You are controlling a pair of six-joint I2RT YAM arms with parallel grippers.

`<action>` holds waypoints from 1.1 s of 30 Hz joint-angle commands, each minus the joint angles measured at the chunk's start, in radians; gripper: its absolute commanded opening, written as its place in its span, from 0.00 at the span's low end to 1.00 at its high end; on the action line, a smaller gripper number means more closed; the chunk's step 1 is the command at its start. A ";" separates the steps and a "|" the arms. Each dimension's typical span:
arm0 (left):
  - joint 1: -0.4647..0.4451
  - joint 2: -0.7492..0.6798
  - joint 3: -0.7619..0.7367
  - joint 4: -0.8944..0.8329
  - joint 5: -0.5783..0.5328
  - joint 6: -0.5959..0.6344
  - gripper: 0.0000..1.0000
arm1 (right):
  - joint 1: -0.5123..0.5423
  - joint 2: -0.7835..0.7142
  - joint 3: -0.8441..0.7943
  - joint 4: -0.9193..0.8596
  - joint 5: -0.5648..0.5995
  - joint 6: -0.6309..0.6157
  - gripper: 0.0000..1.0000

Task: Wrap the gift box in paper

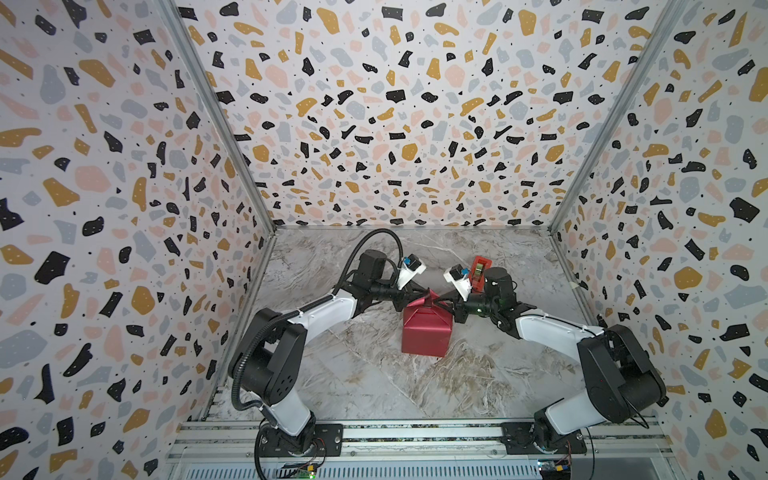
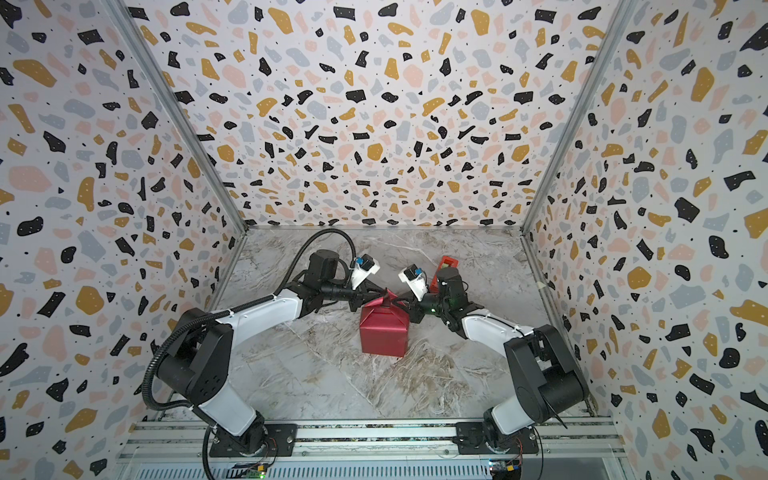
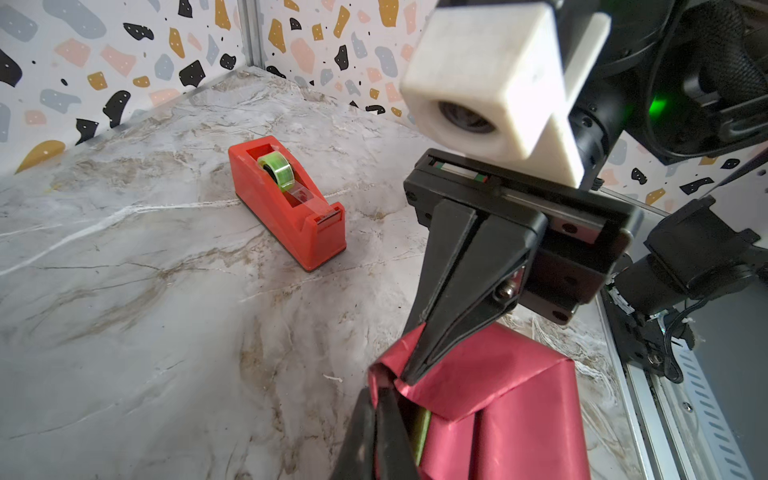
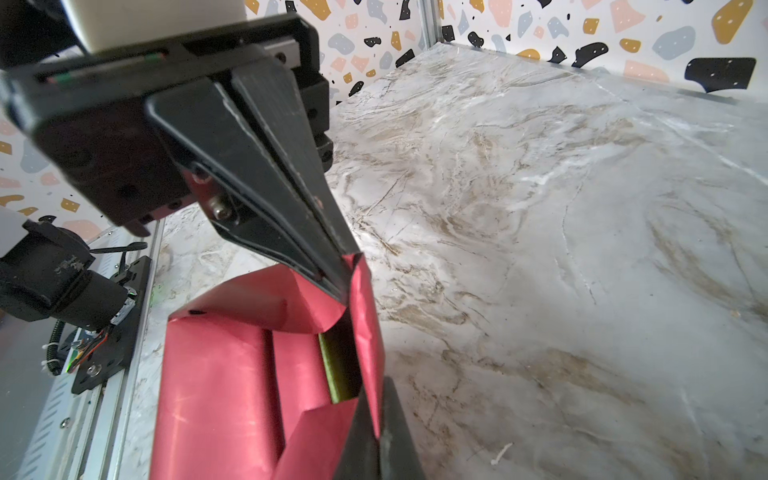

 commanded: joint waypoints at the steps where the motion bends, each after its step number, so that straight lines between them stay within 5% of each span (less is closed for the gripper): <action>1: -0.010 0.000 0.020 0.015 0.012 0.004 0.00 | -0.001 -0.031 0.028 0.010 0.009 0.010 0.05; 7: -0.010 -0.030 -0.001 0.048 -0.032 -0.022 0.00 | -0.006 -0.038 0.022 0.012 0.021 0.017 0.10; 10: -0.008 -0.064 -0.023 0.034 -0.066 0.002 0.26 | -0.010 -0.044 0.017 0.016 0.019 0.018 0.10; 17: 0.021 -0.145 -0.122 0.075 -0.157 -0.035 0.55 | -0.011 -0.046 0.012 0.020 0.014 0.015 0.11; 27: 0.053 -0.316 -0.345 0.358 -0.258 -0.241 0.67 | -0.010 -0.043 0.011 0.022 0.011 0.018 0.12; 33: 0.054 -0.385 -0.414 0.366 -0.386 -0.304 0.70 | -0.010 -0.041 0.009 0.025 0.011 0.020 0.12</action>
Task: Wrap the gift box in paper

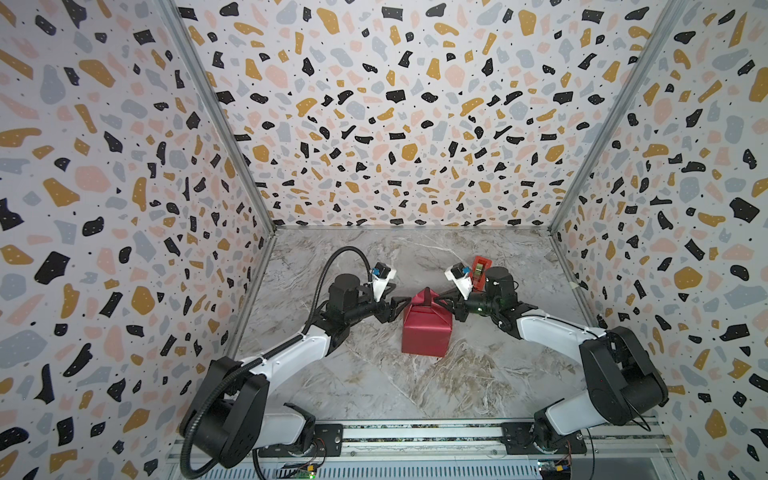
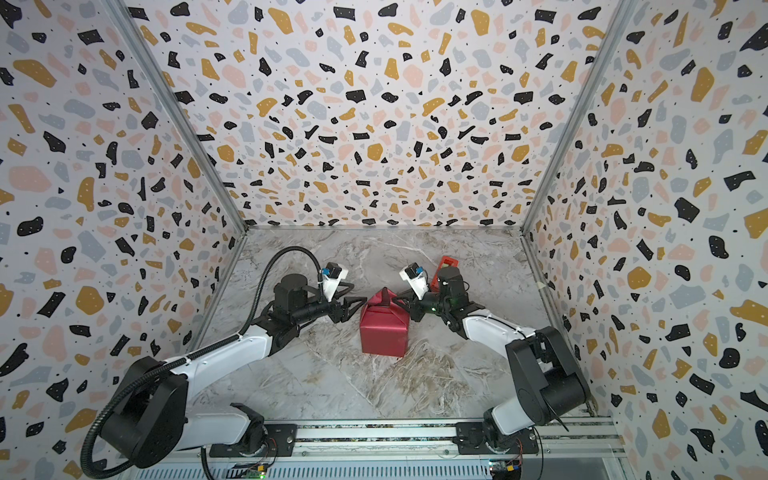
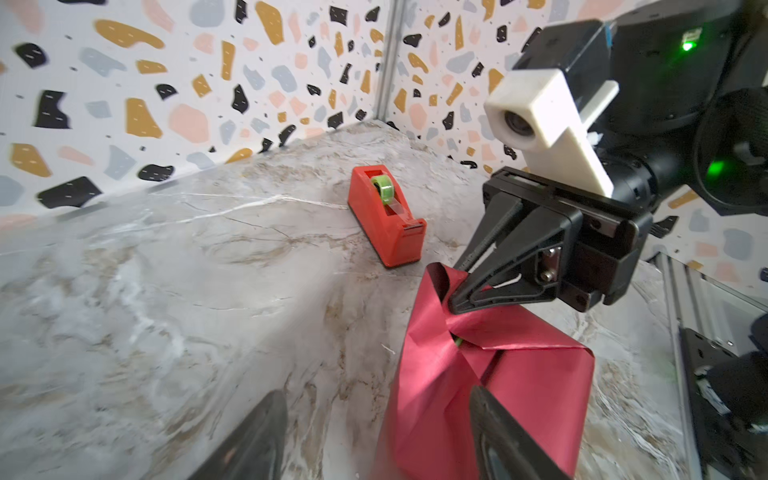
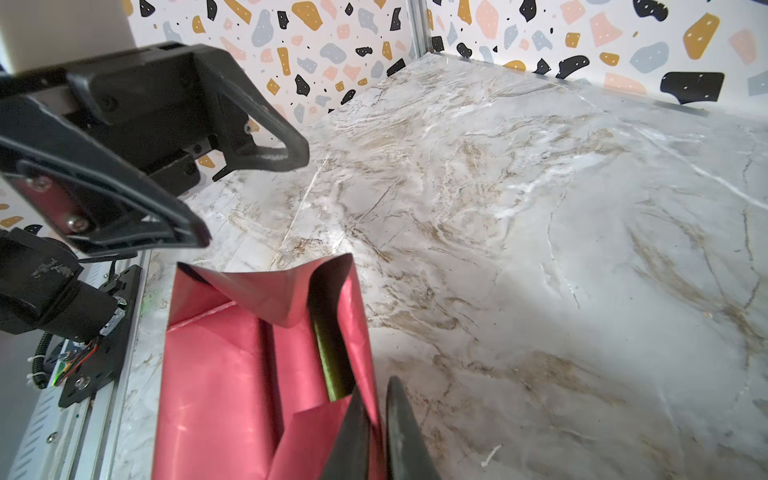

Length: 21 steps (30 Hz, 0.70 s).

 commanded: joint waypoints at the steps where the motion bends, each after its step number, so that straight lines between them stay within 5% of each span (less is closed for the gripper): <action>1: 0.006 -0.021 -0.028 0.071 -0.067 -0.056 0.69 | -0.004 -0.027 0.009 0.018 -0.009 0.010 0.12; 21: -0.099 0.071 -0.005 0.022 -0.076 0.000 0.70 | -0.004 -0.029 0.009 0.016 -0.013 0.015 0.14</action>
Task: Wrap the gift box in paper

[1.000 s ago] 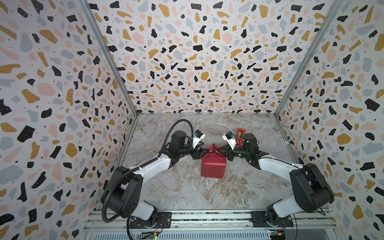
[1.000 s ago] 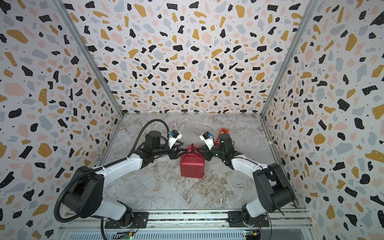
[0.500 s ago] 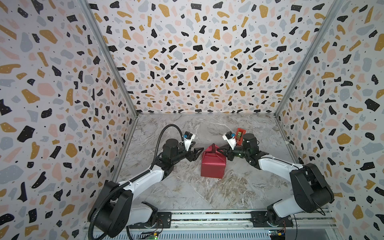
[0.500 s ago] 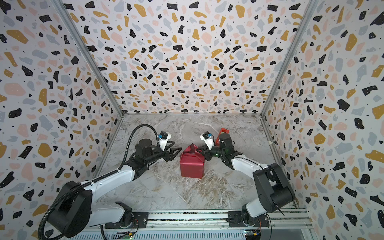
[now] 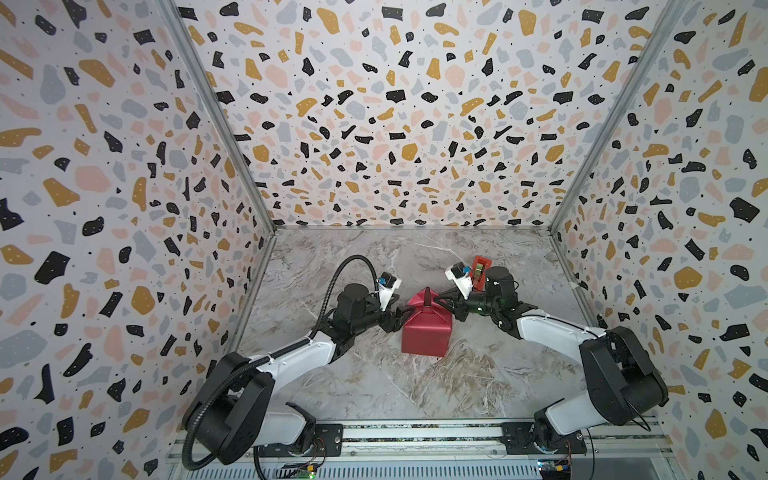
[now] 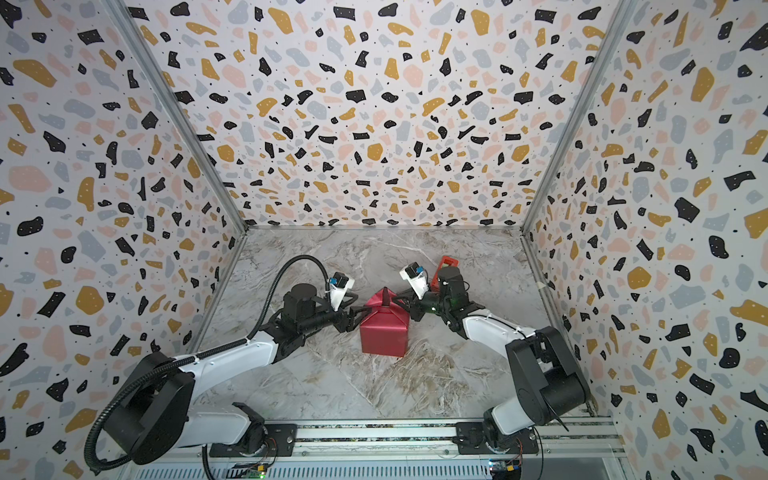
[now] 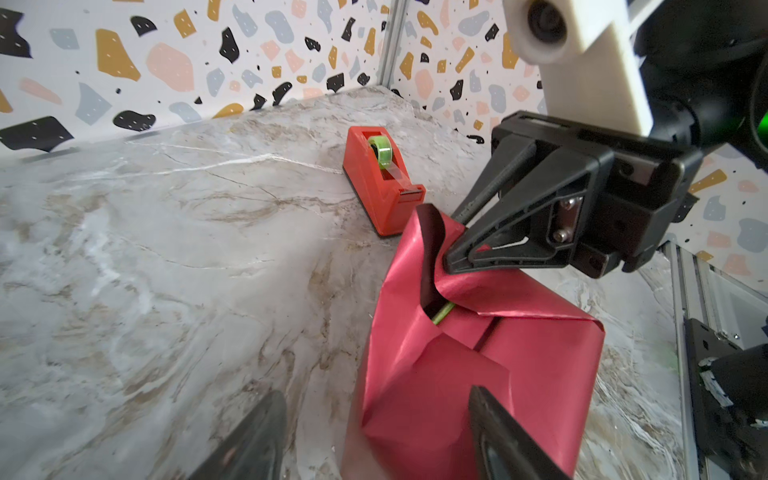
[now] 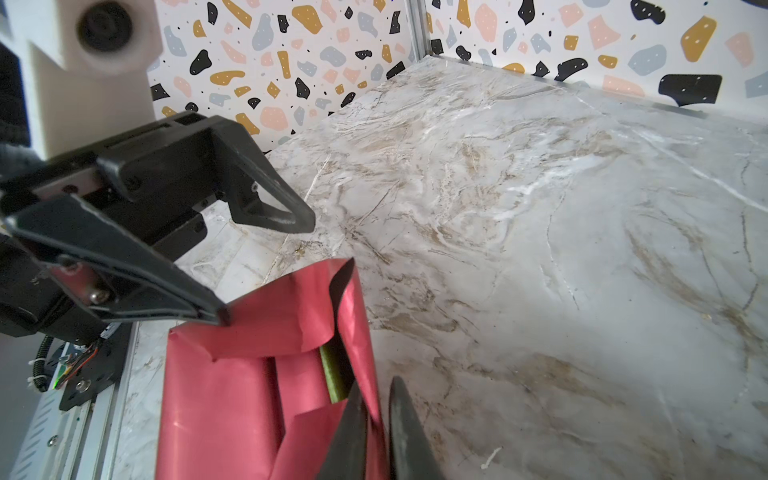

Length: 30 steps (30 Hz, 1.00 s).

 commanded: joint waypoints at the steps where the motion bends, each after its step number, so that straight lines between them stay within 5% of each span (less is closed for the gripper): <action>1: -0.015 0.027 0.045 0.007 -0.016 0.025 0.70 | -0.004 -0.029 0.010 0.008 -0.012 0.009 0.15; 18: -0.025 0.080 0.085 -0.075 -0.028 0.054 0.70 | 0.026 0.025 0.090 -0.019 -0.032 0.001 0.27; 30: -0.026 0.079 0.074 -0.070 -0.049 0.027 0.70 | 0.041 -0.011 0.071 -0.053 -0.064 -0.012 0.08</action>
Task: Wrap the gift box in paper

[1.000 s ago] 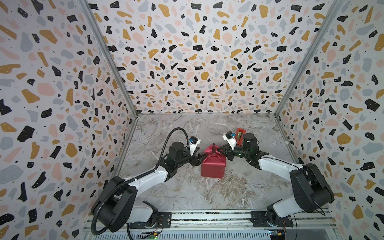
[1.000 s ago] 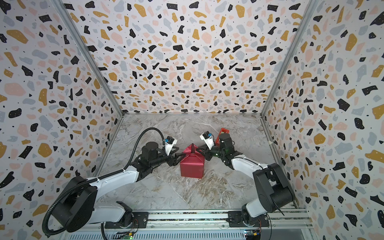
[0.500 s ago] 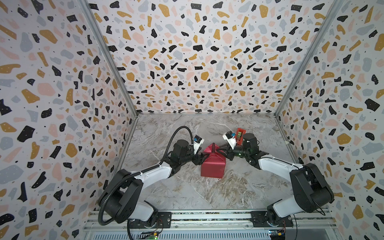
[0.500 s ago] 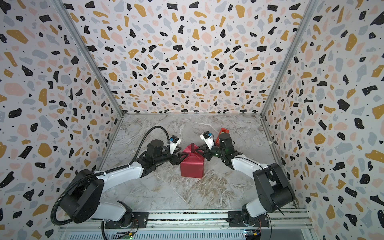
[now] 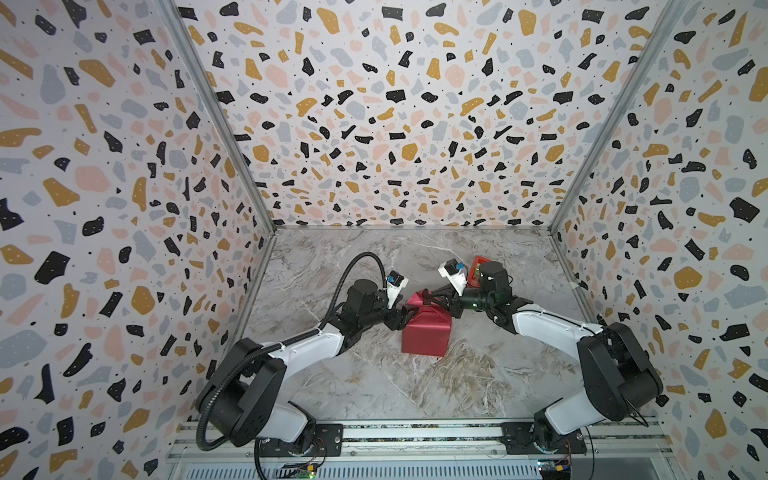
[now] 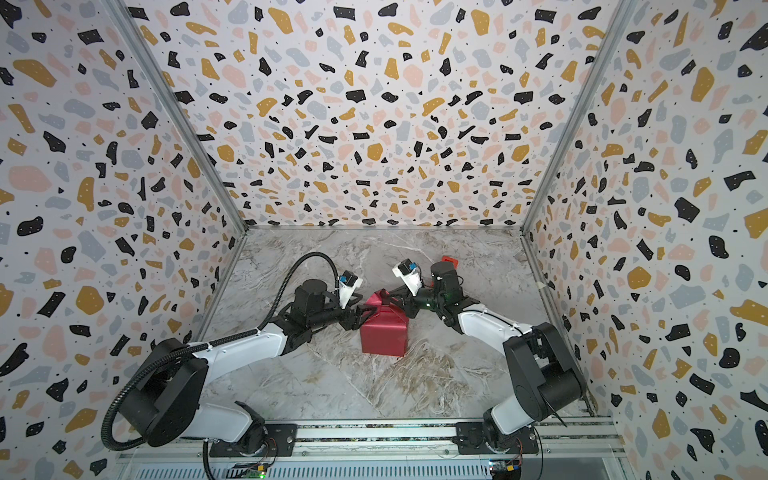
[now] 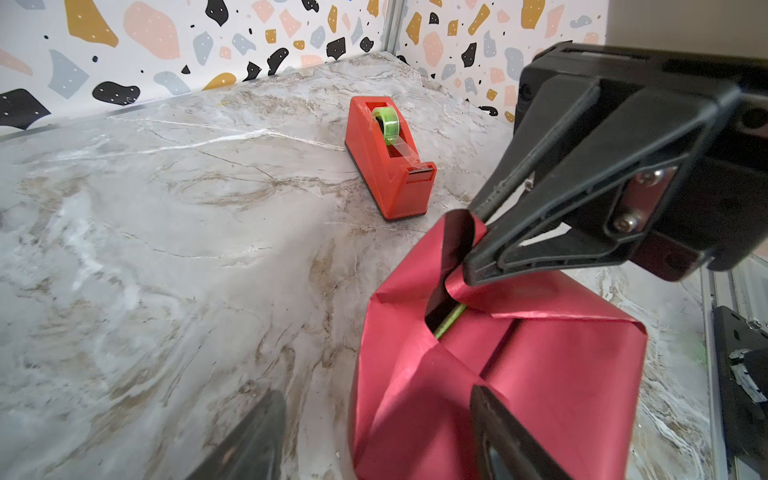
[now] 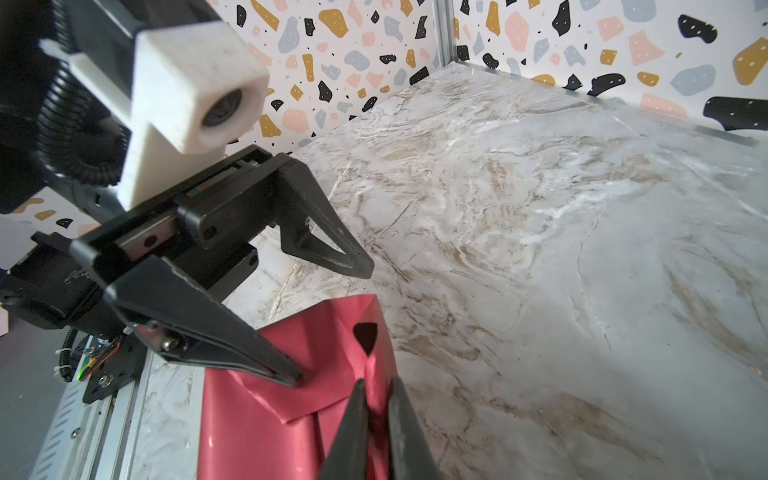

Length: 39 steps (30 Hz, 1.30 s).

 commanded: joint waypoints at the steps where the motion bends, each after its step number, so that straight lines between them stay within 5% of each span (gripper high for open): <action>1: -0.006 0.002 0.002 -0.012 -0.018 0.000 0.70 | 0.004 -0.041 -0.006 -0.008 -0.040 0.001 0.06; 14: -0.010 0.008 0.000 -0.011 -0.043 -0.020 0.70 | 0.006 -0.095 -0.051 -0.002 -0.059 0.015 0.01; 39: -0.027 -0.067 -0.033 0.056 -0.101 -0.135 0.72 | 0.097 -0.180 -0.228 0.047 0.016 0.040 0.09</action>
